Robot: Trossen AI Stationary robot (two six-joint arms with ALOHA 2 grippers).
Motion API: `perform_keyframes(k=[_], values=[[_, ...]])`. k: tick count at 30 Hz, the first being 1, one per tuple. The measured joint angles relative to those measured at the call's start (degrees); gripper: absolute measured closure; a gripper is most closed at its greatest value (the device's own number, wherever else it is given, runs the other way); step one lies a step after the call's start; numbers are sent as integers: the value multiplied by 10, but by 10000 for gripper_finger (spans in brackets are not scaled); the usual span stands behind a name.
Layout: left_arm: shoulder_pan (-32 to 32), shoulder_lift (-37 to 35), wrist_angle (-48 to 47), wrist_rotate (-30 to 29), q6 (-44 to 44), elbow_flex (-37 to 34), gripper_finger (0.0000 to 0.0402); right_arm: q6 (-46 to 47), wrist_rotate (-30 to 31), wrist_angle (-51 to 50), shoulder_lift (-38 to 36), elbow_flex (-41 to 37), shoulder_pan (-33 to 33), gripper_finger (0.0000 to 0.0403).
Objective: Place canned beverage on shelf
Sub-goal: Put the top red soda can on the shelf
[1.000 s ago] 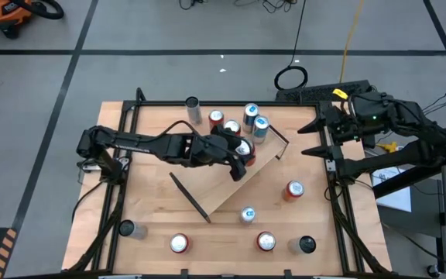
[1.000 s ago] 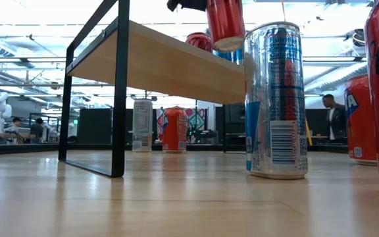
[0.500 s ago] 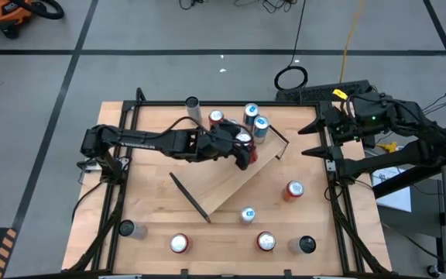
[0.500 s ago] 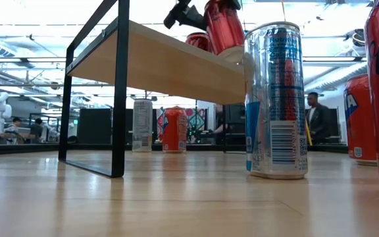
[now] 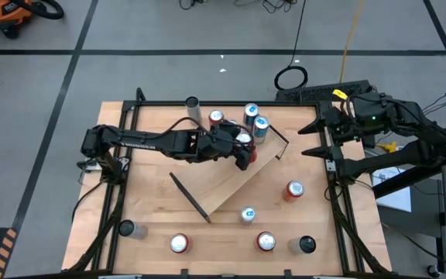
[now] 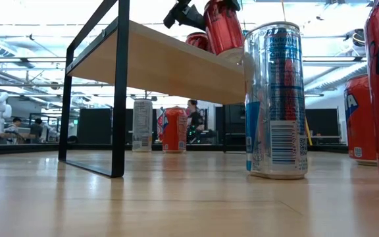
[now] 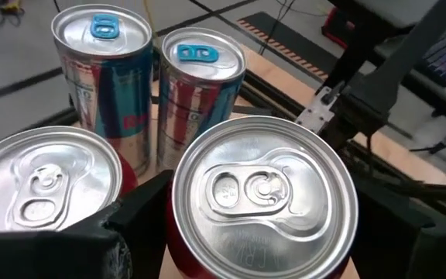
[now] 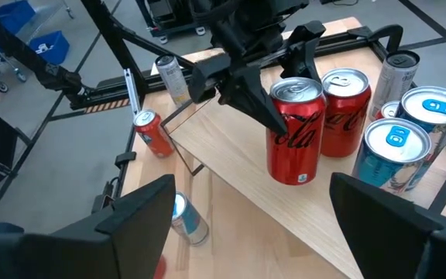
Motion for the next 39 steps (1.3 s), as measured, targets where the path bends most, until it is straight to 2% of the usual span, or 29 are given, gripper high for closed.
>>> perform_keyframes(k=[10, 24, 34, 39], values=[[0, 15, -16, -26, 42, 1, 103, 0, 15, 0, 0, 0, 0, 85], [-1, 29, -28, -24, 41, 0, 102, 0, 15, 1, 0, 0, 0, 85], [-1, 33, -29, -23, 40, 0, 69, 0, 15, 1, 0, 0, 0, 85], [-1, 31, -27, -22, 40, 0, 66, 0, 15, 1, 4, 0, 0, 85]])
